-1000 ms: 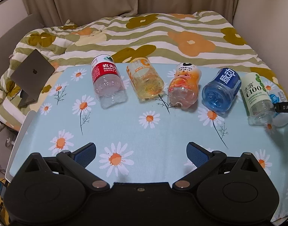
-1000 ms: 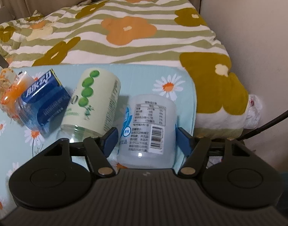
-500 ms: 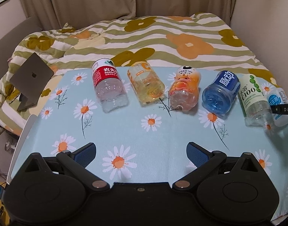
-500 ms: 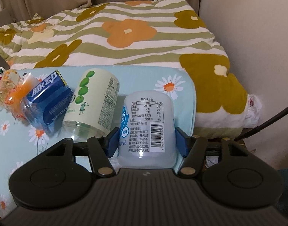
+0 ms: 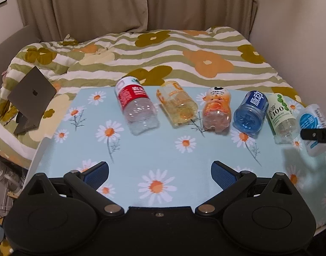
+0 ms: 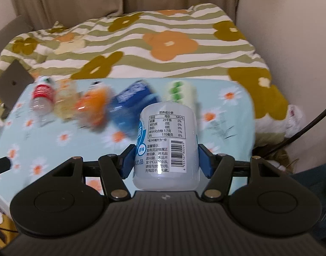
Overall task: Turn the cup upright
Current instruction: 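Lift the clear bottle with the right tool and carry it toward the left tool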
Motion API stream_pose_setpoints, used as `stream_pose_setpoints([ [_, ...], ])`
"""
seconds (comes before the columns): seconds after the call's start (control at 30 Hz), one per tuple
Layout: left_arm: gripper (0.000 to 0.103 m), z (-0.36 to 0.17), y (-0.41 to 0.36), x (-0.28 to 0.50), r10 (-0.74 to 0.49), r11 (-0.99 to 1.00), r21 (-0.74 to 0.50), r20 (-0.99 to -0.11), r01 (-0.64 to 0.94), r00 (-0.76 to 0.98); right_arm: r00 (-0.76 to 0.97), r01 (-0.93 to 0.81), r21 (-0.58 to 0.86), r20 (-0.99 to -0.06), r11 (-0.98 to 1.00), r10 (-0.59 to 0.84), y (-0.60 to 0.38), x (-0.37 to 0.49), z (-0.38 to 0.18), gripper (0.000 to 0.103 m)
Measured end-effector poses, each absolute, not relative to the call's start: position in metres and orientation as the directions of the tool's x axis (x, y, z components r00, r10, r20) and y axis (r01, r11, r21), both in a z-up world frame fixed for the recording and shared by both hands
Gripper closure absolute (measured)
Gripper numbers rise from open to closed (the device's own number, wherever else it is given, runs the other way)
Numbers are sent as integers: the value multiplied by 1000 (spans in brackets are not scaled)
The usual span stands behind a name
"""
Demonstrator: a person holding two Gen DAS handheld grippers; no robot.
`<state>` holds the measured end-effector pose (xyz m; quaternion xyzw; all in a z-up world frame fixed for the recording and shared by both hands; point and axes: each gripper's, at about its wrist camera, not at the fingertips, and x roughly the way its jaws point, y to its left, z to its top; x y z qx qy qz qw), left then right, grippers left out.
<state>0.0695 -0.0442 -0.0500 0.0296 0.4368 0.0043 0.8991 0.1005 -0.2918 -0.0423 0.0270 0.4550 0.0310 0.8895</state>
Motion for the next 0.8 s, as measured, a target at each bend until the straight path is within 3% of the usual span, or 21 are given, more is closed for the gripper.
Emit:
stream_pose_setpoints([
  [0.43,0,-59,33,44,23,1000,26,-780,-4,625,525,-66,133,-838,989,148,-169,70,-78,27],
  [0.8,0,-71,65,38,36,999,51,-772,4,635,523,-29,131,-843,991,127,-128,71,-112,25],
])
